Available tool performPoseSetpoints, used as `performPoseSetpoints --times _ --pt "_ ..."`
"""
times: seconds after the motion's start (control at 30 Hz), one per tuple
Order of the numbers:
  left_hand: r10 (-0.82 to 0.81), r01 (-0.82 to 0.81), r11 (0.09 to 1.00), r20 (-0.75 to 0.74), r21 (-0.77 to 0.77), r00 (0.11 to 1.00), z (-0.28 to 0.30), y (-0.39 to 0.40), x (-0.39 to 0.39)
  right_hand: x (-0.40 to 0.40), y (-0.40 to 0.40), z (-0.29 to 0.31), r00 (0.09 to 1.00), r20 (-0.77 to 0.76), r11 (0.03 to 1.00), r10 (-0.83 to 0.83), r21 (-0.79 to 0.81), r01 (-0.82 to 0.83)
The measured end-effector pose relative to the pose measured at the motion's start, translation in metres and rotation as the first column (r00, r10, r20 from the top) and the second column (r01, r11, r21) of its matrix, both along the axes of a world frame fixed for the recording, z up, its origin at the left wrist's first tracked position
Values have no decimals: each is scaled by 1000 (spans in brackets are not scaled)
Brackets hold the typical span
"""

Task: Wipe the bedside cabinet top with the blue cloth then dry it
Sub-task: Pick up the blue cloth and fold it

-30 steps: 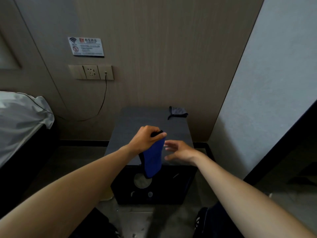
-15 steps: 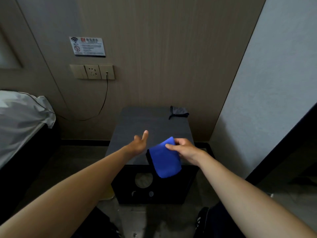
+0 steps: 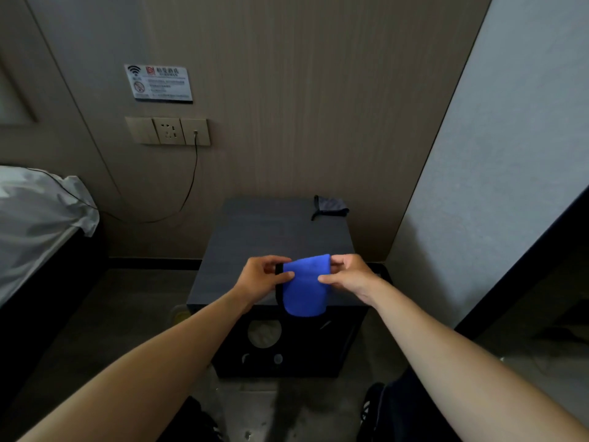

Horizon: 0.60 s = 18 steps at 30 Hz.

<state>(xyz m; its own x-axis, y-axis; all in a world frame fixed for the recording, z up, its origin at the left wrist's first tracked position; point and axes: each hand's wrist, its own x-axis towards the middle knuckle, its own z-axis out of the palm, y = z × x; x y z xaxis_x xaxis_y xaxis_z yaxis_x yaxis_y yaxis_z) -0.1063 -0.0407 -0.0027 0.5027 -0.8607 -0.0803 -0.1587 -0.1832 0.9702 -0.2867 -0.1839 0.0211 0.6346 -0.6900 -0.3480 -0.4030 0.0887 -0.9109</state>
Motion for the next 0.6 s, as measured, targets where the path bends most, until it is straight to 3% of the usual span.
performPoseSetpoints --times 0.13,0.27,0.4,0.5,0.6 --pt "47 -78 994 375 70 926 6 -3 0 2 3 3 996 -80 971 -49 -238 29" --pt "48 -82 995 481 50 876 6 -6 0 4 4 6 993 -117 913 -26 -408 -24" --pt "-31 -44 994 637 102 770 4 -5 5 2 -1 7 987 -161 903 -4 -425 -66" --pt "-95 0 990 654 144 750 4 -11 6 3 -4 3 985 -168 930 34 -356 -93" --pt "-56 -10 991 482 133 874 0 -23 5 7 -4 -5 992 -123 943 19 -329 -59"
